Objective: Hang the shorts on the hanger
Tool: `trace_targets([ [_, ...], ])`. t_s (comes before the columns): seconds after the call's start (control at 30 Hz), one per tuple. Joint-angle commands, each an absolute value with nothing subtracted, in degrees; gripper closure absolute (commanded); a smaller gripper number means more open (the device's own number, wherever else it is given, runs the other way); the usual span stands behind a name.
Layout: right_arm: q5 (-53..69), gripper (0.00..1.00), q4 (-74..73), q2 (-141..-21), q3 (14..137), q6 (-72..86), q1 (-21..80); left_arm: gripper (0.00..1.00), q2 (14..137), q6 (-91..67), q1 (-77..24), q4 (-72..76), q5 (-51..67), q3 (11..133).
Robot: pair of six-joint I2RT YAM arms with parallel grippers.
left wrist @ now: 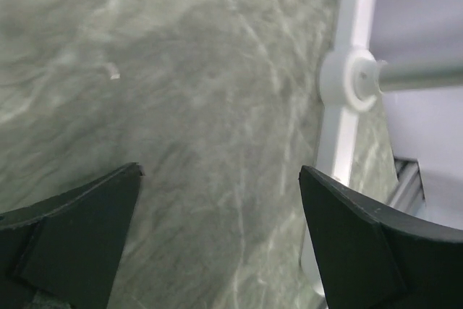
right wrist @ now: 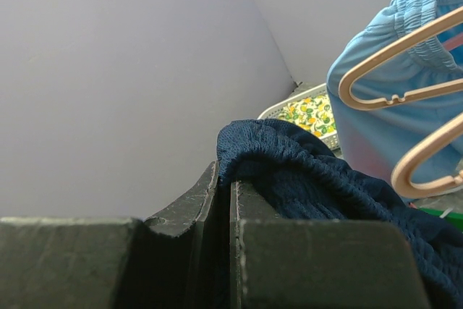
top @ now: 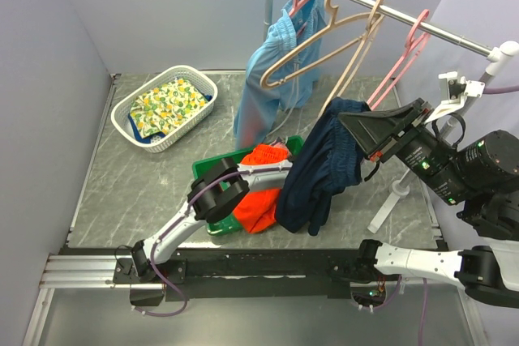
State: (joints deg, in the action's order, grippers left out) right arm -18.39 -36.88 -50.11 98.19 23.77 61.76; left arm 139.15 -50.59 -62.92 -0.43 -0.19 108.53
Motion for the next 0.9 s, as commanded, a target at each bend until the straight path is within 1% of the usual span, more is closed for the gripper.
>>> trace_targets([
  [0.0,-18.1,1.0,-31.0,-49.2,98.0,24.0,62.1,0.03,134.8,-55.0,-62.8,-2.5,-6.4,102.0],
  [0.07,-18.1,1.0,-31.1,-49.0,97.7,24.2,62.1,0.03,132.4,-56.6,-62.5,-1.5,-7.5,98.7],
  [0.1,-18.3,1.0,-31.1,-49.0,97.6,24.1,62.1,0.03,131.6,-57.3,-62.3,-1.0,-8.3,95.1],
  [0.3,-18.4,1.0,-31.1,-48.7,97.7,24.0,62.1,0.05,125.0,-59.0,-60.8,3.7,-8.1,82.1],
  [0.53,-18.7,1.0,-31.3,-48.3,97.5,23.9,62.1,0.07,116.6,-54.2,-60.1,5.4,-6.7,71.1],
  [0.57,-19.0,1.0,-31.3,-48.2,97.0,23.9,62.1,0.08,115.5,-53.9,-60.1,5.7,-6.5,68.1],
  [0.87,-20.1,1.0,-30.9,-47.0,95.0,23.6,62.1,0.08,104.2,-49.7,-60.1,9.9,-0.7,52.8],
])
